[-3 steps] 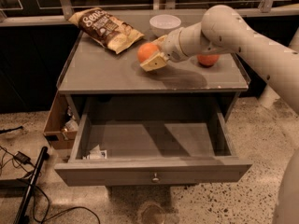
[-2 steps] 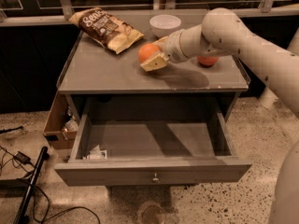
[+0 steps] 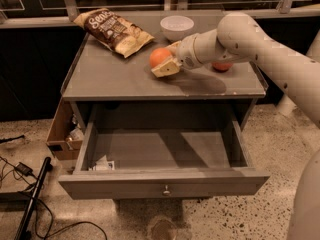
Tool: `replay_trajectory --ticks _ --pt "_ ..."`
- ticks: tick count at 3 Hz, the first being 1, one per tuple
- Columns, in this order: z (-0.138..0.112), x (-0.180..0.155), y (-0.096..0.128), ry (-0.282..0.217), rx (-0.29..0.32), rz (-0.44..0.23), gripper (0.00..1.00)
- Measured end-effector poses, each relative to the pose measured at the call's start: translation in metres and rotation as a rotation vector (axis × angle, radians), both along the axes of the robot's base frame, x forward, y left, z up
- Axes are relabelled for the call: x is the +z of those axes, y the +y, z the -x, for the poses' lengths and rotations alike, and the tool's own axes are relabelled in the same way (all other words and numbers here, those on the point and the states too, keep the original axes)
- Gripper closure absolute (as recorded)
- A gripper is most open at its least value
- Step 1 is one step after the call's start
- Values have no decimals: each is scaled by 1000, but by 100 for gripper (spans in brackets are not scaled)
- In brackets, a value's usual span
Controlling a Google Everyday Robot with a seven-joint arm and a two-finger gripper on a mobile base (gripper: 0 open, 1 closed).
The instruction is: Pick orange from top drawer and place on counter
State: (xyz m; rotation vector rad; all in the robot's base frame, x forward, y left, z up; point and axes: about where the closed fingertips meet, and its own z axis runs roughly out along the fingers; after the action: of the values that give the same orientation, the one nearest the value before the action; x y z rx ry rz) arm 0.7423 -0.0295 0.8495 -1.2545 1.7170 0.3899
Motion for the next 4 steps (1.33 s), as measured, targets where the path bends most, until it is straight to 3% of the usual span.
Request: replay_trajectory --ticks 1,4 --pt "0 0 0 0 0 0 81" --pt "0 0 0 0 0 0 11"
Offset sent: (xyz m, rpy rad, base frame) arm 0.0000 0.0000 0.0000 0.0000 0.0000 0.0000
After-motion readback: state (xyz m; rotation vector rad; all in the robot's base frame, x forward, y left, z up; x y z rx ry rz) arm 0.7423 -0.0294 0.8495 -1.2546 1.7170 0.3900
